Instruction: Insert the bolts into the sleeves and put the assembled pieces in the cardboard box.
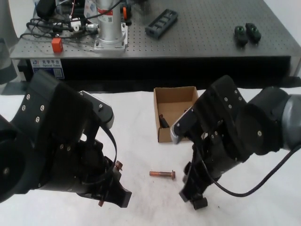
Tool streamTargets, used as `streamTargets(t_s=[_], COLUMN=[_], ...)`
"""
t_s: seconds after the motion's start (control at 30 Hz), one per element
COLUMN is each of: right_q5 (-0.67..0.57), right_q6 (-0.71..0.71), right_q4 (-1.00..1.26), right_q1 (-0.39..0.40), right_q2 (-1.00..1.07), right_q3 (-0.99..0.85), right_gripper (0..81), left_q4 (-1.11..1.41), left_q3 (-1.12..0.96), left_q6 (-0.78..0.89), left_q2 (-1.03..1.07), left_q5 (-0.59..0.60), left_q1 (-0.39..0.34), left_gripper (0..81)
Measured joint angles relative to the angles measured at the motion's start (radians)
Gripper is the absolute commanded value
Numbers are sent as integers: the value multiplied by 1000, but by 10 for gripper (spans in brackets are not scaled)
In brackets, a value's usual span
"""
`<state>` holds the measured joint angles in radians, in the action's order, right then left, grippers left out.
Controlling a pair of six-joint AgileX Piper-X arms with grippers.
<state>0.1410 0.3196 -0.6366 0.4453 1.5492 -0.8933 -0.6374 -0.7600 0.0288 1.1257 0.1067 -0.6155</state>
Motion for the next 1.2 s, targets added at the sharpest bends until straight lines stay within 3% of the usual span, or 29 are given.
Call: streamTargets(t_s=[0.2,0.67,0.9,1.2], right_q5=[66,71,-17,-32], right_q6=[93,118,118,118], right_q4=[-31,-41,-88,-132], right_q1=[-7,-7,-7,-9], right_q2=[49,115,116,125], right_q3=[0,-7,-7,-7], right_gripper=[297,297,297,297], left_q4=[0,0,0,0], left_q3=[0,0,0,0], left_q6=[23,28,28,28], left_q2=[0,0,0,0], left_q5=[0,0,0,0], left_q1=[0,0,0,0], left_gripper=[7,7,7,7])
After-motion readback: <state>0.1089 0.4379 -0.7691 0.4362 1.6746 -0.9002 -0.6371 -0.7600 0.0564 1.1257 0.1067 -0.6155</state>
